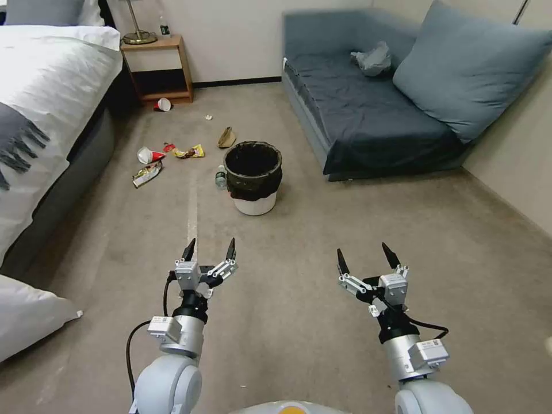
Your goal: Pick up the trash can from the floor.
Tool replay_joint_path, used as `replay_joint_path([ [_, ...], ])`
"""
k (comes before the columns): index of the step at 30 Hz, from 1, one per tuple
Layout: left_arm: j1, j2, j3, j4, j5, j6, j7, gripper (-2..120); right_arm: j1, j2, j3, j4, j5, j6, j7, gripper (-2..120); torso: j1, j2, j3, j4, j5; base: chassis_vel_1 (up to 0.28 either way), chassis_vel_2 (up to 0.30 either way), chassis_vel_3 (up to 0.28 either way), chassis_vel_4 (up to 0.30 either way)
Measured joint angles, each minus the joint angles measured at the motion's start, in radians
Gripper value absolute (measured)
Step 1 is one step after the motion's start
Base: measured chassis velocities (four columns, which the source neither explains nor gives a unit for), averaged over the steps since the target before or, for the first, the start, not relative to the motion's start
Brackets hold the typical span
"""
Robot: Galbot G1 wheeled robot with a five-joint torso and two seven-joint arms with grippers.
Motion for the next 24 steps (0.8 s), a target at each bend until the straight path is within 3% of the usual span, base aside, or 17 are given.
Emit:
replay_joint_path([
  [10, 0.001, -0.003, 0.0, 0.0, 0.005, 0.004, -0.019, 100, 0.0, 0.0, 0.01, -0.007, 0.005, 0.005, -0.011, 100, 0.0, 0.0, 0.0, 0.0, 0.0, -0.019, 0.009, 0.017, -0.014],
  [24, -0.005, -0.01, 0.001, -0.001, 0.009, 0.015, -0.023, 100, 0.003, 0.0, 0.008, -0.012, 0.016, 0.003, -0.018, 100, 0.0, 0.0, 0.0, -0.0002, -0.0002, -0.12, 0.124, 0.129, -0.13],
])
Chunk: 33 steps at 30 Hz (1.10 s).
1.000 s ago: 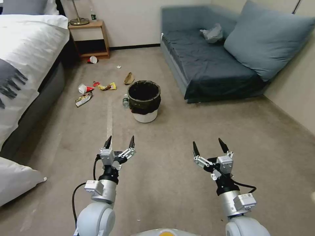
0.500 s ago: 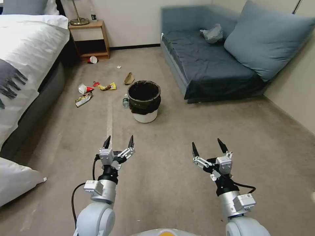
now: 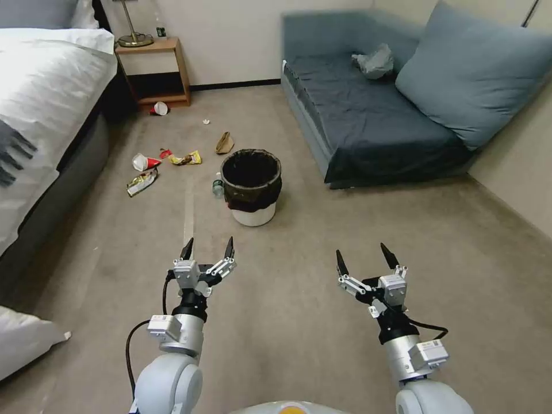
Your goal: Pick up the trash can from the floor.
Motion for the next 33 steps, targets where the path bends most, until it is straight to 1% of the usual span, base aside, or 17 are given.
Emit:
replay_joint_path([
  [2, -0.001, 0.0, 0.0, 0.001, 0.0, 0.0, 0.0, 100, 0.001, 0.0, 0.0, -0.002, 0.001, 0.0, 0.0, 100, 0.0, 0.0, 0.0, 0.0002, 0.0005, -0.101, 0.107, 0.129, -0.105],
  [11, -0.006, -0.001, 0.0, 0.004, -0.001, 0.001, -0.002, 100, 0.005, 0.0, -0.001, -0.005, 0.002, -0.004, -0.003, 100, 0.0, 0.0, 0.0, 0.0001, 0.0002, -0.108, 0.103, 0.119, -0.106],
  [33, -0.005, 0.001, 0.0, 0.005, -0.004, -0.001, -0.008, 100, -0.003, 0.0, -0.005, 0.0, -0.005, -0.008, -0.011, 100, 0.0, 0.0, 0.0, 0.0001, 0.0, -0.13, 0.138, 0.131, -0.127],
])
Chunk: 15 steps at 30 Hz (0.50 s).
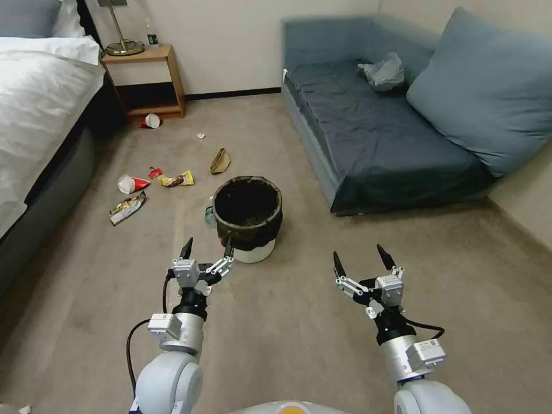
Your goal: Pick up the trash can from the floor.
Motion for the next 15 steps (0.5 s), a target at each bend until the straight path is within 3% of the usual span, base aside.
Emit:
replay_joint_path([
  [15, 0.004, -0.001, 0.003, -0.006, -0.002, 0.0, -0.017, 100, -0.002, 0.0, 0.0, 0.0, 0.0, 0.004, -0.007, 100, 0.0, 0.0, 0.0, 0.0, 0.0001, -0.133, 0.145, 0.134, -0.139],
])
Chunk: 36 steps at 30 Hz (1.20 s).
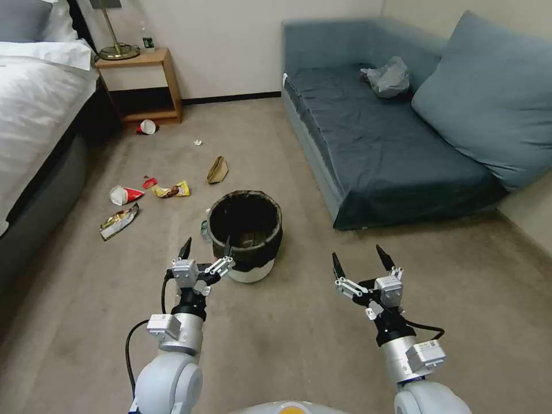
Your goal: Pick up the trash can from the floor.
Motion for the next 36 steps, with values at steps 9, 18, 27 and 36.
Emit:
replay_joint_path([
  [9, -0.005, 0.0, 0.013, -0.012, 0.013, 0.033, -0.076, 100, 0.011, 0.0, -0.006, -0.01, -0.009, 0.028, 0.006, 100, 0.0, 0.0, 0.0, 0.0001, -0.0001, -0.141, 0.139, 0.138, -0.136],
  [18, -0.025, 0.002, 0.041, -0.057, -0.089, 0.166, -0.279, 100, 0.019, 0.0, -0.001, -0.03, -0.013, 0.031, -0.002, 100, 0.0, 0.0, 0.0, 0.0, 0.0002, -0.057, 0.052, 0.048, -0.055],
  [27, -0.065, 0.012, 0.029, -0.067, -0.357, 0.316, -0.4, 100, 0.017, 0.0, -0.002, -0.029, 0.021, 0.029, -0.018, 100, 0.0, 0.0, 0.0, -0.0001, 0.0002, 0.0, 0.0, 0.0, 0.0],
  [36, -0.132, 0.007, 0.014, 0.056, -0.468, 0.387, -0.413, 100, 0.014, 0.0, -0.005, -0.027, 0.035, 0.037, -0.035, 100, 0.0, 0.0, 0.0, 0.0, 0.0, 0.0, 0.0, 0.0, 0.0],
])
